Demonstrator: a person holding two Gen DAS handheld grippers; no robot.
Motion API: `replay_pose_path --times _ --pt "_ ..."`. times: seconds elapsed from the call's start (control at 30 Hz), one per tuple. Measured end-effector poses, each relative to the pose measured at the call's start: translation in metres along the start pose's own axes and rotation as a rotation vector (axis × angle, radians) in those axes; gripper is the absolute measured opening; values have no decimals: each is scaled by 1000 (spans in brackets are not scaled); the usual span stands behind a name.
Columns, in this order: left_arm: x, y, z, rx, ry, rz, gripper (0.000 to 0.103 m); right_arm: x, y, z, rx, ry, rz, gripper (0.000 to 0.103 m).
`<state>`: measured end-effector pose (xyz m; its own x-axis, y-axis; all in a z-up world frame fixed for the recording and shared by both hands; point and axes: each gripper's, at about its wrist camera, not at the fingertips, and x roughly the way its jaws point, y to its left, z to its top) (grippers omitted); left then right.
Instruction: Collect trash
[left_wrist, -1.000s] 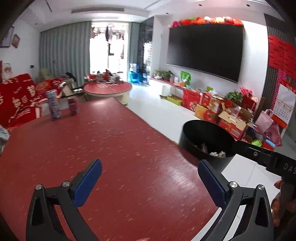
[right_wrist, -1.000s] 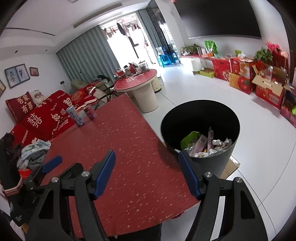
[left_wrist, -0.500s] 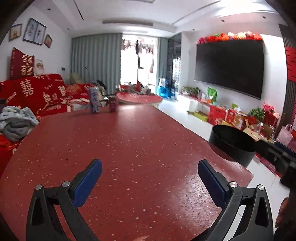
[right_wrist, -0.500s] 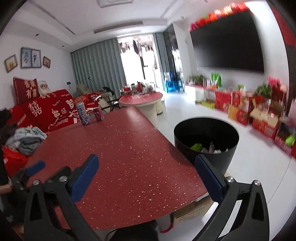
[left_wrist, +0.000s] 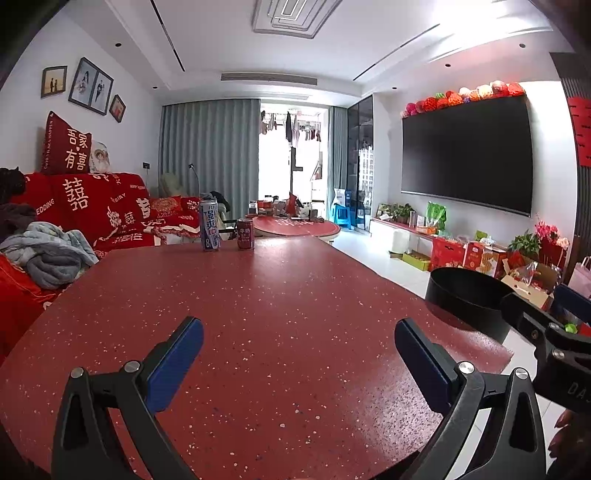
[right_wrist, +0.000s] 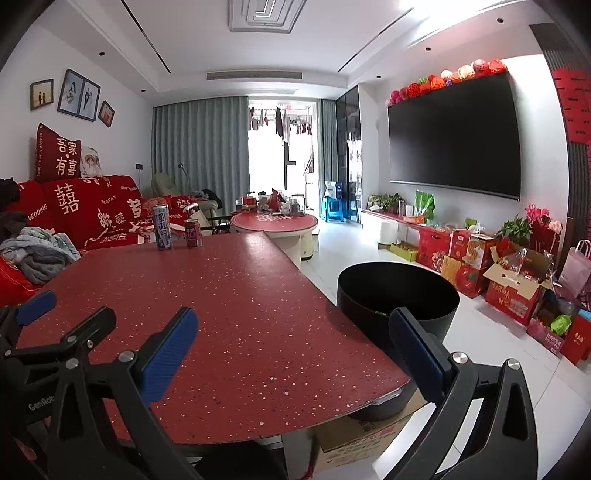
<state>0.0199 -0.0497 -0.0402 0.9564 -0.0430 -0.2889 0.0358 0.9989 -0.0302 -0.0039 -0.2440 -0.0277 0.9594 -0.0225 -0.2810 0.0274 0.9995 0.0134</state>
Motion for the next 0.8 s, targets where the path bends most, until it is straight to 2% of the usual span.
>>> replay_pose_path --times 0.47,0.8 --pt "2 -9 4 14 0 -20 103 -7 -2 1 21 -30 -31 103" --pt "3 -8 5 3 1 -2 103 -8 2 2 -4 -30 -19 103"
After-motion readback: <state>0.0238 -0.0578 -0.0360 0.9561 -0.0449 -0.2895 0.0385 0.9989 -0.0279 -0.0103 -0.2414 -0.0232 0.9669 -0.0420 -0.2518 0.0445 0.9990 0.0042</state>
